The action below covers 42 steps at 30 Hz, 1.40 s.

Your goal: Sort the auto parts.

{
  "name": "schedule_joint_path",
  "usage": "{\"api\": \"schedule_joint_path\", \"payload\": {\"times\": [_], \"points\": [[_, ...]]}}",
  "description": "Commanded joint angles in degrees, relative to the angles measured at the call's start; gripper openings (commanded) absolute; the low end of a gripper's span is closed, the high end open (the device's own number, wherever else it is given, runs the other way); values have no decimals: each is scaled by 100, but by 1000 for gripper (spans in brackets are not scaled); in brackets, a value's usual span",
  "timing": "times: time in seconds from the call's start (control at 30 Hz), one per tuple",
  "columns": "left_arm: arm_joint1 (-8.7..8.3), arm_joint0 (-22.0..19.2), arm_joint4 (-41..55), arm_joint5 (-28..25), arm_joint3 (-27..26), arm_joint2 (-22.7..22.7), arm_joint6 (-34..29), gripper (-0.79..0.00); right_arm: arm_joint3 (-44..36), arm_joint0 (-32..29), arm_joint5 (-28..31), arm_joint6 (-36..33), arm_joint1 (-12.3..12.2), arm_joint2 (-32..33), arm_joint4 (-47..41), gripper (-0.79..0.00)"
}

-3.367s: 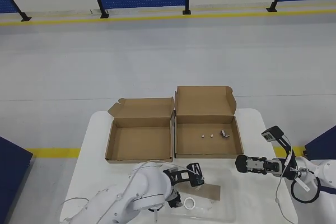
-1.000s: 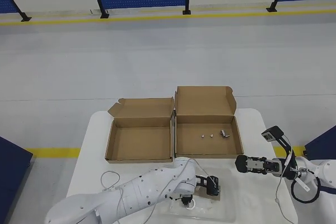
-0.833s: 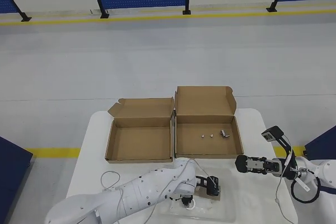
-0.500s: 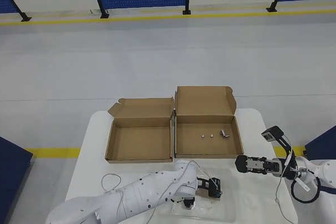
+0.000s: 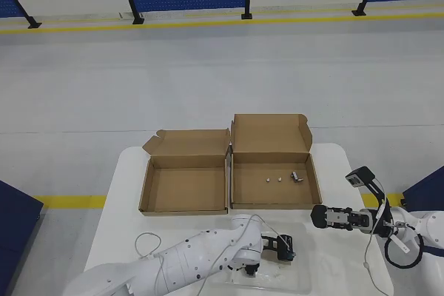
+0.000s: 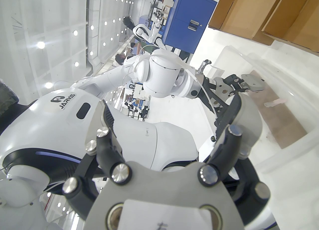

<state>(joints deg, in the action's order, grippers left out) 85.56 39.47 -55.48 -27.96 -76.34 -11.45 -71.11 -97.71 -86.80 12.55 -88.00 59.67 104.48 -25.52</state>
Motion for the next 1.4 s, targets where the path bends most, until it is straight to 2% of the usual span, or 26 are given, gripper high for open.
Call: {"api": "schedule_joint_path", "payload": {"times": [0.0,0.07,0.1,0.13,0.27,0.7,1.27,1.37], "points": [[7,15,-27,-30,18,-6,-11,0,0,0,0,0,0,0,0,0],[13,25,-72,-72,57,-7,-4,-339,0,0,0,0,0,0,0,0],[18,31,-84,-84,67,-12,-1,-400,0,0,0,0,0,0,0,0],[22,36,-95,-98,80,-16,-2,-419,0,0,0,0,0,0,0,0],[39,55,-104,-128,111,-48,-17,-465,0,0,0,0,0,0,0,0],[114,103,-58,-327,232,-86,-128,-508,0,0,0,0,0,0,0,0],[177,-43,172,-432,420,171,-89,-514,0,0,0,0,0,0,0,0],[191,-43,164,-443,450,171,-78,-566,0,0,0,0,0,0,0,0]]}}
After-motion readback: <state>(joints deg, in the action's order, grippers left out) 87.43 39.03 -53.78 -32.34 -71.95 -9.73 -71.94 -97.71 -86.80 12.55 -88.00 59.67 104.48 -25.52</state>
